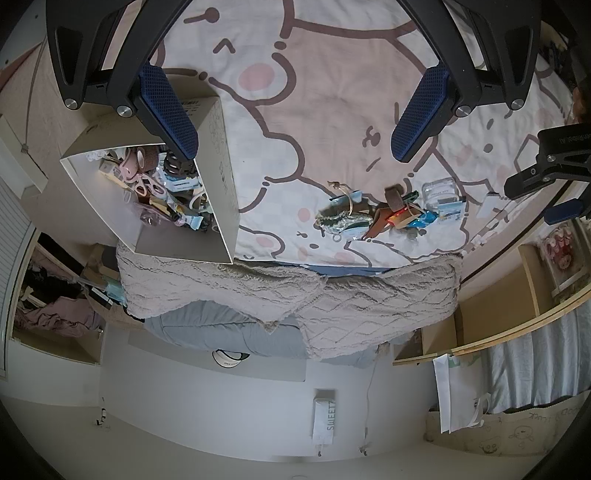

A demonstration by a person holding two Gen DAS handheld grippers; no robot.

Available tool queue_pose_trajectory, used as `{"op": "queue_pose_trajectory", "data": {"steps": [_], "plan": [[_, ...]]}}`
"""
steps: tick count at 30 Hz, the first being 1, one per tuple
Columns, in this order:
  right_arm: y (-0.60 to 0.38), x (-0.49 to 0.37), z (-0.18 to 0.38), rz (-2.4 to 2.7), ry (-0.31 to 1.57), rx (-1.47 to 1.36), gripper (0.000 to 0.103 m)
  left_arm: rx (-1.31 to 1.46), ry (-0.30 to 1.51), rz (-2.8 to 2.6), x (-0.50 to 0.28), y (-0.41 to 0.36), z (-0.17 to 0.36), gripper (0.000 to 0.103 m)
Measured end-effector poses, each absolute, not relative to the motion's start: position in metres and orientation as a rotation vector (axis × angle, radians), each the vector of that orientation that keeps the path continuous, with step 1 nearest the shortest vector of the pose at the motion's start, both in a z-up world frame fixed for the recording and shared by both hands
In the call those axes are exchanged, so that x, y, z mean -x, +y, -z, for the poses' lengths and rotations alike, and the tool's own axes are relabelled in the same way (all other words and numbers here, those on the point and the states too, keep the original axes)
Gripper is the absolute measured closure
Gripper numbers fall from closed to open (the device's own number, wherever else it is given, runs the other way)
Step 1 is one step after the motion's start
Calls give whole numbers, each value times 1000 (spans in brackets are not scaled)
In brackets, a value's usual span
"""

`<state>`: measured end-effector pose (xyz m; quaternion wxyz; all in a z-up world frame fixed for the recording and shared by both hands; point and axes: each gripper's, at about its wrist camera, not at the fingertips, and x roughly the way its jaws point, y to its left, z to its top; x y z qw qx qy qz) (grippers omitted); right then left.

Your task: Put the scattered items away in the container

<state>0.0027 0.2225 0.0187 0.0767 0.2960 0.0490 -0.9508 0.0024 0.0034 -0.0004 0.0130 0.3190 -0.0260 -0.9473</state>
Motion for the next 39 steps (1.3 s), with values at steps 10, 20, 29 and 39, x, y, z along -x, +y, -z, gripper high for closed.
{"op": "queue_pose_trajectory", "data": {"steps": [10,20,29,39], "plan": [[222,-2,-13,2844,152,-898,0,-999,-87,2953,-3,4,6,0],[222,-3,-13,2843,153,-899,0,-1008,-92,2954,-2,6,7,0],[218,-4,-10,2839,164,-904,0,-1008,-90,2953,-1,6,7,0],[217,-3,-9,2835,161,-907,0,-1012,-83,2947,-1,4,10,0]]}}
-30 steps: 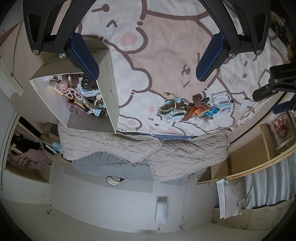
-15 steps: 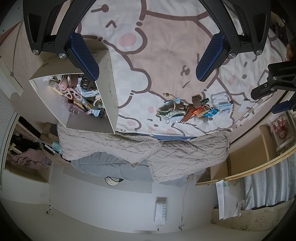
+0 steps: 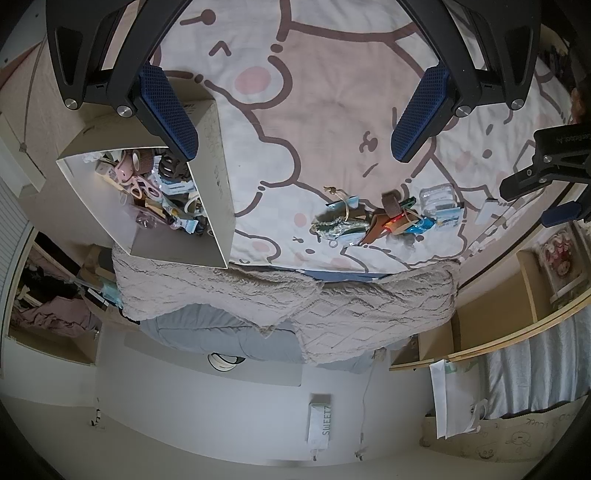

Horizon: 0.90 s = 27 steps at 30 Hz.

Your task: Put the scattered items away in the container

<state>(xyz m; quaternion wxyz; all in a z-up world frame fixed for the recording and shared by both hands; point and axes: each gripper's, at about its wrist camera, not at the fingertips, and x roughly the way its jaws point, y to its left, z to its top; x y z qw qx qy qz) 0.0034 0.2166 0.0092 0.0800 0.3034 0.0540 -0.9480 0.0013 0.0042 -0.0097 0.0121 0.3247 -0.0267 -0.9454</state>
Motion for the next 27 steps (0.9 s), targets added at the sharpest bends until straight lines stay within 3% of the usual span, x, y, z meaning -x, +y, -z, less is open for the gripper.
{"op": "queue_pose_trajectory", "data": {"steps": [27], "plan": [[211,39,49,2695,133,-1124,0,-1301,-5,2773,44,-21,70,0]]}}
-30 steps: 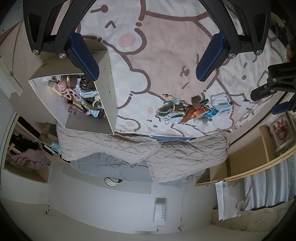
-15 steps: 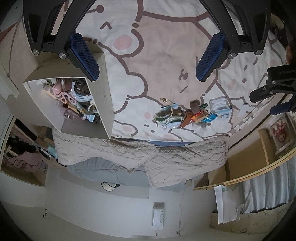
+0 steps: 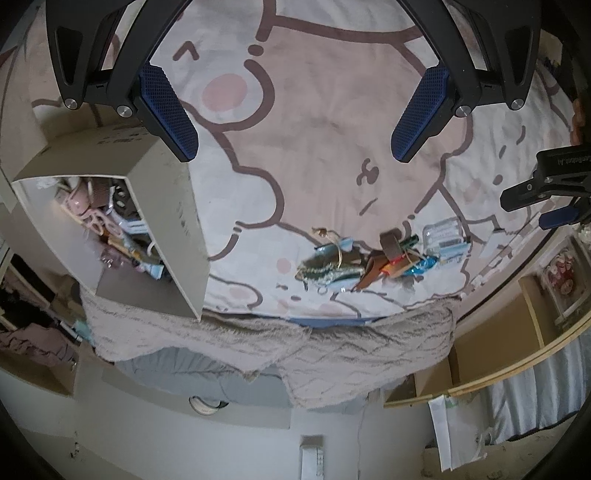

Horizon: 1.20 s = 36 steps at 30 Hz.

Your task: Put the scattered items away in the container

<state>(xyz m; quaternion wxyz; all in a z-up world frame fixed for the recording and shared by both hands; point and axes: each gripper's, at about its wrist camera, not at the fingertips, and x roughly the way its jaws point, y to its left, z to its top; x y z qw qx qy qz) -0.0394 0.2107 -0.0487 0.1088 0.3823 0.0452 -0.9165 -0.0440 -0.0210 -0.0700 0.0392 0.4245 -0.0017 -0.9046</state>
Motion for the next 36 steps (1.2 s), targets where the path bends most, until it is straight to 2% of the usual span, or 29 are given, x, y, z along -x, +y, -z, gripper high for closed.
{"op": "queue_pose_trajectory", "data": {"steps": [18,36], "plan": [[203,79,106,2568,116,-1315,0,-1492,121,2647,74,-46,120,0],[163,147,130,2446,272,-1312,0,-1477,276,2514,119,-78,142,0]]}}
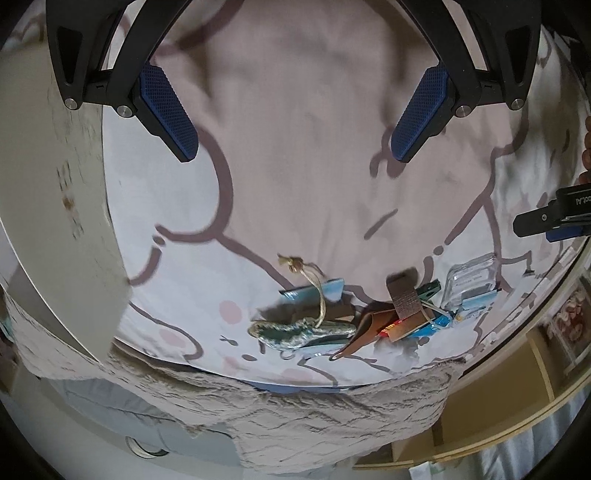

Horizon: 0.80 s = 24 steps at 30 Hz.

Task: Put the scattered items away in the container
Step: 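Move both tools toward the pile of items on the bed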

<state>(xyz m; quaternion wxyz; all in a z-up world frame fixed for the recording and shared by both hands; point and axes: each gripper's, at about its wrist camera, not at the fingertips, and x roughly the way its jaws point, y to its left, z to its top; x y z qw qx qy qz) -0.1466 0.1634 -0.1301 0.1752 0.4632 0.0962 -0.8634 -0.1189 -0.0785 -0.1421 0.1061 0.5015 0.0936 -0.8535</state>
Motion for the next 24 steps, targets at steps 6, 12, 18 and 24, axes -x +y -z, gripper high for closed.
{"op": "queue_pose_trajectory", "data": {"steps": [6,12,18,24], "plan": [[149,182,134,2411,324,-1318,0,-1499,331,2454,134,-83,155,0],[131,219,139,2398,415,-1327,0,-1503,319,2422,148,-83,161,0],[115,242,148,2382,498,-1307,0,-1471,307,2408,159,-82,164,0],[112,256,168,2355,476,-1309,0,-1446,262,2399,174,-76,167,0]]}}
